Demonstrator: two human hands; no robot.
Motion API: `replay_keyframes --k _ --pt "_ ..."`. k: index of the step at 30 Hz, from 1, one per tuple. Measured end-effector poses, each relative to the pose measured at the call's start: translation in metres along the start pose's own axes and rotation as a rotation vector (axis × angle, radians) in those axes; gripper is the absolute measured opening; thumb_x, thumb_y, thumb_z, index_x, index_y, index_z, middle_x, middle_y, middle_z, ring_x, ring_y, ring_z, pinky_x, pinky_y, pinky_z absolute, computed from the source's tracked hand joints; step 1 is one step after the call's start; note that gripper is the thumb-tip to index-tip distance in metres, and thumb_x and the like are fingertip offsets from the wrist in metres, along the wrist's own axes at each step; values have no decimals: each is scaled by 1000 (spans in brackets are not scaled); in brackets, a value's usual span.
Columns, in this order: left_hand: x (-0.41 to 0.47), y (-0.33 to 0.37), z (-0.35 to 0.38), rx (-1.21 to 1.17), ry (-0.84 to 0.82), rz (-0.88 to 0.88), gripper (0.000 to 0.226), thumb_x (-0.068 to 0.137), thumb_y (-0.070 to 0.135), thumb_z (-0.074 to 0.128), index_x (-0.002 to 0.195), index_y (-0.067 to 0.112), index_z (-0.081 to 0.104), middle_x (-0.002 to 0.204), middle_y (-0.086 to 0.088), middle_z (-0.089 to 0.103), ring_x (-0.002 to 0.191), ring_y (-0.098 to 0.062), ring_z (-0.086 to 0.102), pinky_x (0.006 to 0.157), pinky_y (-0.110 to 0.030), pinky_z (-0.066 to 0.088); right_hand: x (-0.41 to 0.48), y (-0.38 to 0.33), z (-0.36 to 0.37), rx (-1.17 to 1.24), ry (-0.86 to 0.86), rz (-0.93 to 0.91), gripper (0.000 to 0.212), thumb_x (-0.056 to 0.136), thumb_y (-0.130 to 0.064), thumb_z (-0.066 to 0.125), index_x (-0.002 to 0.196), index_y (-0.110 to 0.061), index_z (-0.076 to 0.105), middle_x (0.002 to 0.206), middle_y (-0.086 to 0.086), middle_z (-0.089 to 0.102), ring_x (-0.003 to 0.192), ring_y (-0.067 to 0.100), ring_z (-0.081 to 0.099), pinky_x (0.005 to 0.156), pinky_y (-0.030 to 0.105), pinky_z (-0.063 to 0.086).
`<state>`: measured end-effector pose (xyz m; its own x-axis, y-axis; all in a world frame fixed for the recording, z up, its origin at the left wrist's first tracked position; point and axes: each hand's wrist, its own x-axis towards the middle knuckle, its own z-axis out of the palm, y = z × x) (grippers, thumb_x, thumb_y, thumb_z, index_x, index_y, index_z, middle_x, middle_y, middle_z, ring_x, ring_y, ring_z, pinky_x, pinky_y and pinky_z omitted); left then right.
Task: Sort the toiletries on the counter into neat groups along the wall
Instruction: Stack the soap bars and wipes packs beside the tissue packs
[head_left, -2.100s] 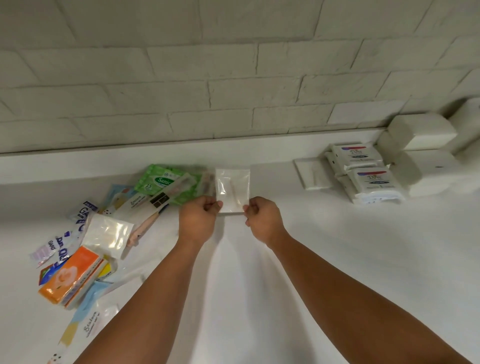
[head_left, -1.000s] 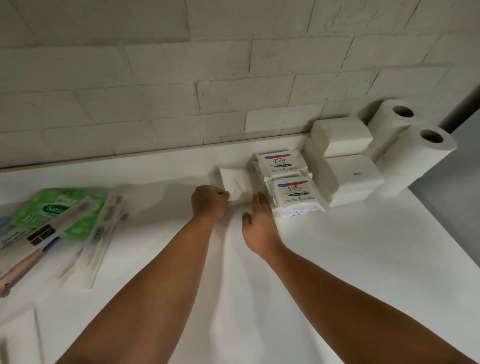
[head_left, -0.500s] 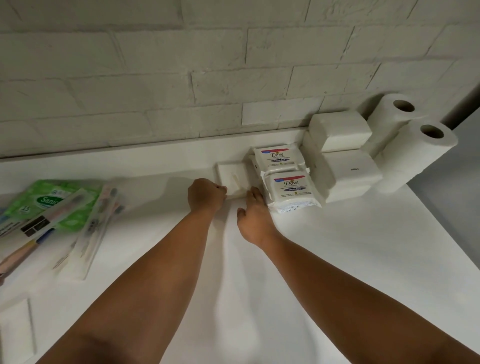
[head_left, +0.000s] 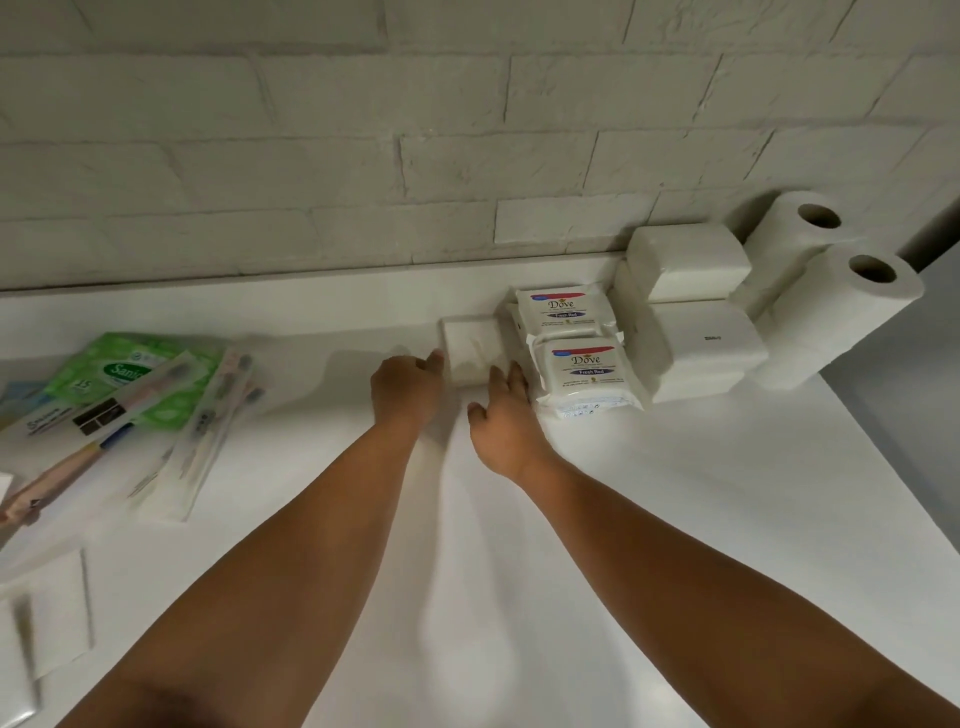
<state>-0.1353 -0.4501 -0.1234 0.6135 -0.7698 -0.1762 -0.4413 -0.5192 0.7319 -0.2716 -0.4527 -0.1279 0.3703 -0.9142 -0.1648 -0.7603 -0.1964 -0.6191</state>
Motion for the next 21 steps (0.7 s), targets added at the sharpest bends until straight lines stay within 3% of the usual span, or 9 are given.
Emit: replay_keyframes --k 3,7,10,16,21 --pt "-22 -5 -22 29 26 84 51 101 42 43 81 5 73 79 -6 74 74 -22 65 63 -24 43 -10 -12 0 53 26 -103 60 100 -22 48 152 -3 23 162 19 9 151 31 7 122 41 16" --pt "-56 -19 -60 15 167 175 37 99 37 51 82 11 71 74 -1 70 73 -20 63 66 -27 43 -26 -36 1 134 128 -224 48 98 -22 52 143 -8 44 156 12 35 143 24 34 113 27 27" --pt "-82 -40 -89 -43 260 212 28 98 33 57 87 12 73 75 2 69 69 -17 61 61 -21 41 -43 -60 5 165 152 -311 39 97 -23 54 134 -10 54 143 7 51 131 21 49 106 21 34" --pt "-128 -92 -156 -18 306 220 20 96 33 61 96 18 73 79 13 66 72 -5 57 63 -4 34 -97 -116 39 203 65 -397 30 97 -26 55 124 -15 62 126 -1 63 112 14 60 97 27 46" --pt "-158 -148 -217 -33 275 193 12 94 32 63 95 23 71 87 10 71 71 -5 62 72 -25 49 -144 -159 92 210 -20 -400 28 95 -24 57 122 -20 64 123 -7 63 100 10 62 89 20 46"
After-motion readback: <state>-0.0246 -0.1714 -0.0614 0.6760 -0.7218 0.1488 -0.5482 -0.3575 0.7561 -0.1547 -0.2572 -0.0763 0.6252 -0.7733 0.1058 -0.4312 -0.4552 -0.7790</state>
